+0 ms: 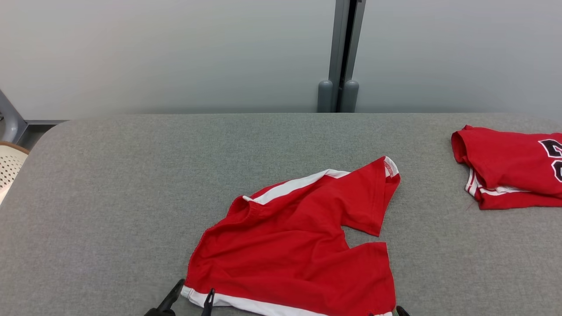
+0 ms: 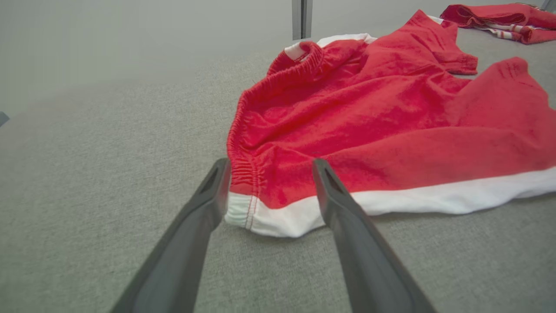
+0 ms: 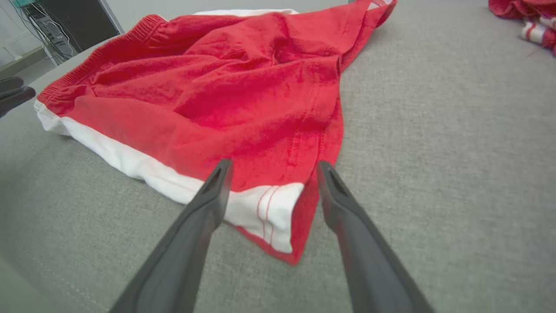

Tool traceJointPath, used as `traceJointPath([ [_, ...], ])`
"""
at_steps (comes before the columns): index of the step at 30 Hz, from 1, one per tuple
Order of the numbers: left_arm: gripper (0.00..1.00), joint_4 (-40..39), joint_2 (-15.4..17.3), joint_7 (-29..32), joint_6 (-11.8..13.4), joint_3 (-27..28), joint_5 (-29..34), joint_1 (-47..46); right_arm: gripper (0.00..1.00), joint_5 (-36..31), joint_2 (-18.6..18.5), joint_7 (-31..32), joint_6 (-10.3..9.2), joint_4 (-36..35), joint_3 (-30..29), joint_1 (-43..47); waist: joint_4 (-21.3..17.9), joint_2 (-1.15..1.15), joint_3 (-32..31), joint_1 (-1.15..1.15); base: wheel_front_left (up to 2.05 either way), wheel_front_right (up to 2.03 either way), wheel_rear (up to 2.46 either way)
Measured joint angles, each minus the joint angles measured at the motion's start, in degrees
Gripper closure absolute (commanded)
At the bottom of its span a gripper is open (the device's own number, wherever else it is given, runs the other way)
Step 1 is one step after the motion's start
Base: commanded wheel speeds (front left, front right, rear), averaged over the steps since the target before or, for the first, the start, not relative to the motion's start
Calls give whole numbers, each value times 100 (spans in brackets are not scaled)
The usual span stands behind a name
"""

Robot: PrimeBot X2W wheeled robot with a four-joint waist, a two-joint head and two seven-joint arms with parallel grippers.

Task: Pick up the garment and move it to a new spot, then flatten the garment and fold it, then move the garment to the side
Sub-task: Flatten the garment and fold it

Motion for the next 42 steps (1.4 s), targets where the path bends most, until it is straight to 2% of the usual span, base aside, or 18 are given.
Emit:
traceJointPath([
  [8,0,564,247,0,0,-402,-320,-192,0,116,-1,0,0,489,145,-12,-65,0,17,0,0,0,0],
  [14,0,837,361,0,0,-592,-452,-424,0,158,0,0,0,543,344,-132,-100,0,34,0,0,0,0],
  [24,0,1314,509,0,0,-1299,-865,-915,0,265,-18,0,0,754,719,-426,-166,0,46,0,0,0,0],
  [28,0,1551,571,0,0,-1341,-921,-1094,0,349,-54,0,0,835,803,-521,-191,0,56,0,0,0,0],
  [33,0,1705,578,0,0,-1406,-1018,-1205,0,400,-60,0,0,916,881,-621,-220,0,120,0,0,0,0],
  [38,0,1738,587,0,0,-1813,-1296,-1300,0,443,-58,0,0,985,964,-681,-245,0,189,0,0,0,0],
  [42,0,1469,643,0,0,-2142,-1403,-1413,0,495,-53,0,0,1063,1054,-789,-267,0,238,1,0,0,0],
])
